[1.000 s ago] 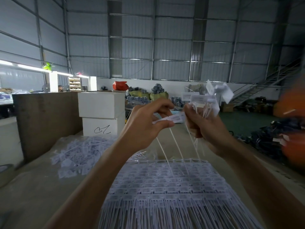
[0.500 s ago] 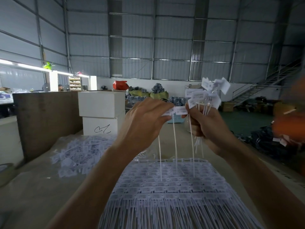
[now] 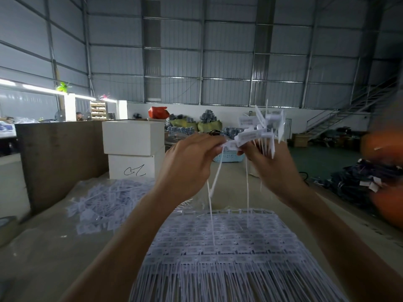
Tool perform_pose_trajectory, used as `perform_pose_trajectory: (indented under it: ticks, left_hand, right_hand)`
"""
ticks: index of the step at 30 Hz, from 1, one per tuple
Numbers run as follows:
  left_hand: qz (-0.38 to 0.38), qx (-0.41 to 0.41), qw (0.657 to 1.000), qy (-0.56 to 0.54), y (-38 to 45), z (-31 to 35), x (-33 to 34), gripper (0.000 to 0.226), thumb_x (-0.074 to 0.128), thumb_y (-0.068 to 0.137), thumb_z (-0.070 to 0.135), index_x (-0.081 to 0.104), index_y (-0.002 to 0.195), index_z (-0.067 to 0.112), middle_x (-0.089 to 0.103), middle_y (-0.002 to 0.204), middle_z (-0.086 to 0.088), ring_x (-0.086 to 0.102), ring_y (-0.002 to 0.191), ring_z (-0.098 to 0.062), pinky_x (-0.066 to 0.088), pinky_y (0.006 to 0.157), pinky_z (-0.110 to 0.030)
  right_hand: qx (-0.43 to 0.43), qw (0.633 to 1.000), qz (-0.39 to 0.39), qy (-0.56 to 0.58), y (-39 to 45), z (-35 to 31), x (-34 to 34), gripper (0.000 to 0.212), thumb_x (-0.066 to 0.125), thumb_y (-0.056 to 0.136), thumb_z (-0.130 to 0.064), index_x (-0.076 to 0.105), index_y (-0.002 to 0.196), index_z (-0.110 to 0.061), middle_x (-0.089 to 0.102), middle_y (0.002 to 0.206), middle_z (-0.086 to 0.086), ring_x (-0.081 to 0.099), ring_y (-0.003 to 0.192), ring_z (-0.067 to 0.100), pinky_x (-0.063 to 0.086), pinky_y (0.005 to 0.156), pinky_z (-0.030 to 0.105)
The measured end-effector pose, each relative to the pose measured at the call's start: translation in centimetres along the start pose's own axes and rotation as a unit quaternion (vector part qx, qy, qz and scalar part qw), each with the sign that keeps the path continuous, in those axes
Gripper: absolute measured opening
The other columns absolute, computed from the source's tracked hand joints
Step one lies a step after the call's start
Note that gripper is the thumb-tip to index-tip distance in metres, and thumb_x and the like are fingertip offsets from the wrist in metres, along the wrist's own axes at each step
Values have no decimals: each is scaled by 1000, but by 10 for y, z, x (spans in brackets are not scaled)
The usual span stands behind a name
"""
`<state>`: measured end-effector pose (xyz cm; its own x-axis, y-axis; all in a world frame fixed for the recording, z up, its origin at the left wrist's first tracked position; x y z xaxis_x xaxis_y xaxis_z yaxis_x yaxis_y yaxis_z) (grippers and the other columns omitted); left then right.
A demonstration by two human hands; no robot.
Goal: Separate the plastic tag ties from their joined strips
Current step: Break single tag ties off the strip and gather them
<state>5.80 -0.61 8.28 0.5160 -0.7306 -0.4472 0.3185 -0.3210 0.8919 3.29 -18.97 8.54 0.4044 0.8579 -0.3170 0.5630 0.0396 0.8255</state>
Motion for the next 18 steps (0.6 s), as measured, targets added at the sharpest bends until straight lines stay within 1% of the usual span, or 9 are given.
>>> perform_pose_trajectory:
  ticks: [3,5,7,9,10,11,13,16,18]
  left_hand:
    - [7,10,999,-37,1,-1,0,24,51,101,27,70,112,18,73,102,3,67,89,-19,56,72,-41]
    - [16,13,999,-48,1,-1,1,20,53,99,21,72,106,16,74,97,0,67,85,-19,56,71,-42]
    - [14,-20,996,-83,-1,-2,3,20,54,98,17,73,92,16,73,87,-1,67,77,-18,56,70,-41]
    - [6,-60,992,-110,-1,-3,5,24,55,99,17,71,80,15,70,75,0,64,68,-16,53,67,-40]
    - [9,-67,991,-118,-1,-4,5,24,56,99,17,71,80,14,70,73,1,63,67,-13,53,68,-38]
    - [15,-68,990,-124,-1,-4,4,22,58,99,17,72,83,13,70,74,4,64,68,-10,53,71,-34]
    - [22,-64,989,-130,1,-1,2,16,60,98,20,76,94,16,73,83,9,65,76,-2,51,73,-19]
    - [18,-17,992,-123,2,5,1,17,62,96,16,74,108,13,71,98,11,63,86,4,45,78,-7]
    - [16,8,995,-98,1,6,1,20,63,96,15,72,113,11,71,104,5,62,91,0,46,83,-12]
  right_hand:
    - [-8,999,10,-39,2,6,0,18,56,98,-35,64,83,-40,67,78,-12,62,69,0,50,66,29]
    - [-9,999,13,-50,2,11,0,15,59,98,-28,67,87,-35,70,85,-8,65,75,1,53,68,24]
    - [-39,995,8,-96,1,14,1,12,61,97,-15,70,99,-21,67,88,-12,65,80,-4,54,70,19]
    - [-67,991,13,-115,-1,16,2,16,58,93,2,68,105,-2,68,85,-2,66,83,4,55,76,34]
    - [-77,991,14,-106,-1,16,4,16,55,92,4,67,104,2,66,84,-2,66,85,2,55,76,34]
    - [-90,991,15,-99,-2,15,4,16,56,93,5,67,101,-2,62,85,-11,63,85,-7,54,76,26]
    - [-72,995,20,-70,-2,13,5,27,55,99,-3,60,92,-28,56,83,-21,58,76,-16,49,67,10]
    - [-6,1000,0,14,-2,11,3,34,44,106,-22,61,79,-34,59,65,-18,55,56,-8,40,49,8]
    - [13,998,-27,57,-2,12,3,40,40,106,-32,68,77,-35,61,61,-15,47,47,0,34,48,11]
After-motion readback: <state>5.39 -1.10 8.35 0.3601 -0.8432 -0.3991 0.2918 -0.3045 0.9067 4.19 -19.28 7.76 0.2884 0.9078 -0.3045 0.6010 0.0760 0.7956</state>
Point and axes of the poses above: each hand's wrist, its own y-axis towards the middle knuckle, its own x-axis out of the palm, z = x × y, the point moved 1 cm from there along y, towards the middle knuckle
